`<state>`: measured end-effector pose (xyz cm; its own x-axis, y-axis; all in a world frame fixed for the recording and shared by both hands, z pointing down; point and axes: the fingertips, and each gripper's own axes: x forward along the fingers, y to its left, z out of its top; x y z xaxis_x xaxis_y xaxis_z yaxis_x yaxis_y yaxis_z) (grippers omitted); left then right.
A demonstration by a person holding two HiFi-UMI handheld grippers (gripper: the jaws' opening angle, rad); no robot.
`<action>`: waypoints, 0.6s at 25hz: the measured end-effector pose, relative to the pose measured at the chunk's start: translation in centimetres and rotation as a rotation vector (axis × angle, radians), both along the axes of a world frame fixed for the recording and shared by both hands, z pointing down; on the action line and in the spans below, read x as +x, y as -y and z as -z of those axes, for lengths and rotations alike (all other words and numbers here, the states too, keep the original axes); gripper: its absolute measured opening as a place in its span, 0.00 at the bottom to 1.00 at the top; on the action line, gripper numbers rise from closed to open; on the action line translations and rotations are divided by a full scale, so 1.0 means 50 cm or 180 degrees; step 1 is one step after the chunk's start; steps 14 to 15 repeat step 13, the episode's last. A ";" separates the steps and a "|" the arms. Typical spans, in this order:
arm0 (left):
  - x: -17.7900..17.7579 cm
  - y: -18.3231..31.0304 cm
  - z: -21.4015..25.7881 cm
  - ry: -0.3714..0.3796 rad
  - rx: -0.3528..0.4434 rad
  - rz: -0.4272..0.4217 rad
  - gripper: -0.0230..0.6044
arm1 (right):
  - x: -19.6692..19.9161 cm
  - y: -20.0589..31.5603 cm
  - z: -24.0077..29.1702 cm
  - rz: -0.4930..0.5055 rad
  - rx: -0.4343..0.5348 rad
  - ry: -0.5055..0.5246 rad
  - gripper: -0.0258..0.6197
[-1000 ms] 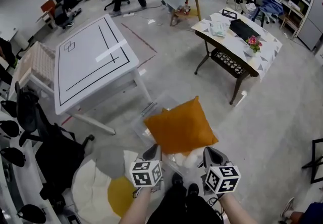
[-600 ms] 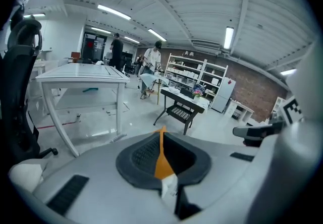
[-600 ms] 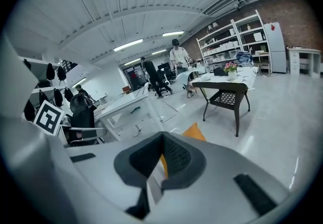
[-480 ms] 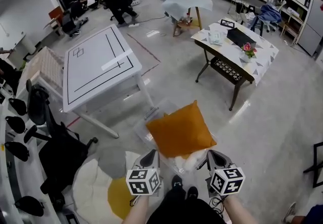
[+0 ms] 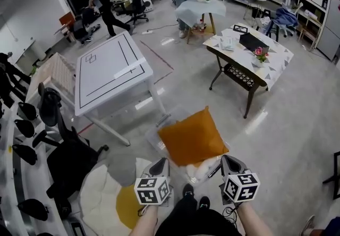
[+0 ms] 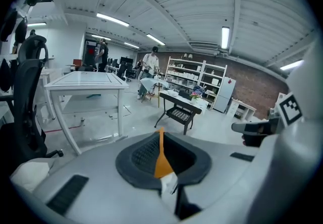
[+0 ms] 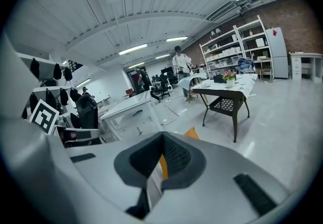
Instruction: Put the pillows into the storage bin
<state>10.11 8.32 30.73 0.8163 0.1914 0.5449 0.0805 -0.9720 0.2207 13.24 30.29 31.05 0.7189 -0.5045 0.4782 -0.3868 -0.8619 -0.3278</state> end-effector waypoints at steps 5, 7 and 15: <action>-0.018 -0.024 0.024 -0.0085 0.0047 -0.0007 0.08 | -0.019 -0.027 0.010 0.0034 -0.0004 -0.0041 0.04; -0.027 -0.034 0.030 -0.0102 0.0073 -0.0032 0.08 | -0.027 -0.035 0.016 0.0046 0.0001 -0.0053 0.04; -0.055 -0.063 0.034 -0.0106 0.0120 -0.0074 0.08 | -0.047 -0.057 0.027 0.0081 0.0005 -0.0108 0.04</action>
